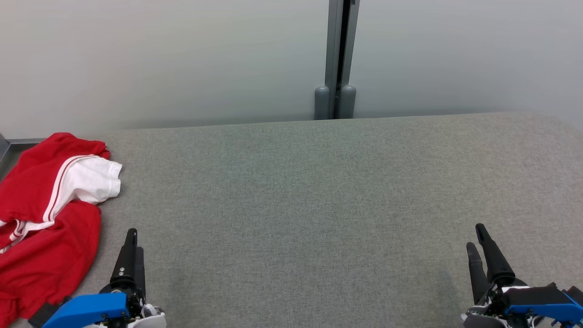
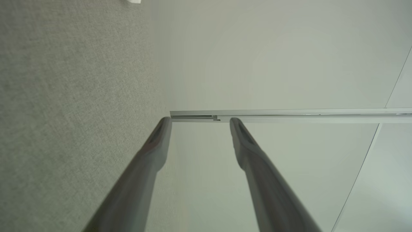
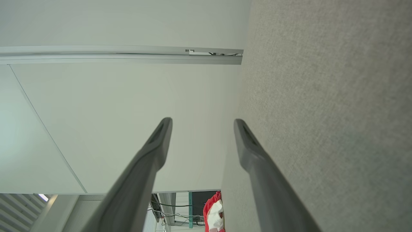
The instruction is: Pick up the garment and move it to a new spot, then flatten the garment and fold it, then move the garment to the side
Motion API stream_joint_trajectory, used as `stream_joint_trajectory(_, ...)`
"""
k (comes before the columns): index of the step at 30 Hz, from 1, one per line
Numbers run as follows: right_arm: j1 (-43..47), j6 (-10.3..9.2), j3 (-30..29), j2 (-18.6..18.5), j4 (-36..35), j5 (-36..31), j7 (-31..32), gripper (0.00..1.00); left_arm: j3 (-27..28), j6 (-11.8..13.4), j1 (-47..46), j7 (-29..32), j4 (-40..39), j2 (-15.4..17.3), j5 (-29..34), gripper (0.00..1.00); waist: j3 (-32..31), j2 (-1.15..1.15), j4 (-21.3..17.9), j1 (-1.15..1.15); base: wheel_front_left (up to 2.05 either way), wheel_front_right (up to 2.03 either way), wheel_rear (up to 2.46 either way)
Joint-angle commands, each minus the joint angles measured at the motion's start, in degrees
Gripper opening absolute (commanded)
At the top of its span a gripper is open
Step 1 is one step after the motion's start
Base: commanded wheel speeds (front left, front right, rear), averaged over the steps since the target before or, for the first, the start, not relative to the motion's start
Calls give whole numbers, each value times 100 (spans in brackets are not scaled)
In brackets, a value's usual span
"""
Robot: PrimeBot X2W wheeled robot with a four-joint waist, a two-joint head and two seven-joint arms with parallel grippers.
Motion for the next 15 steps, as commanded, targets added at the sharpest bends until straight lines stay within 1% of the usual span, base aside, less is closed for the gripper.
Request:
stream_joint_trajectory(1,-47,3,18,-24,-100,-102,-53,100,-41,-3,-51,-52,-131,38,89,100,0,0,0,0,0,0,0)
stream_joint_trajectory(7,-42,3,10,-29,-145,-689,-209,100,-102,99,-17,-208,-275,41,641,100,3,0,-2,0,0,0,0)
stream_joint_trajectory(15,-7,5,31,-35,-407,-1929,-404,100,-279,319,24,-402,-553,44,1779,100,6,0,-4,0,0,0,0)
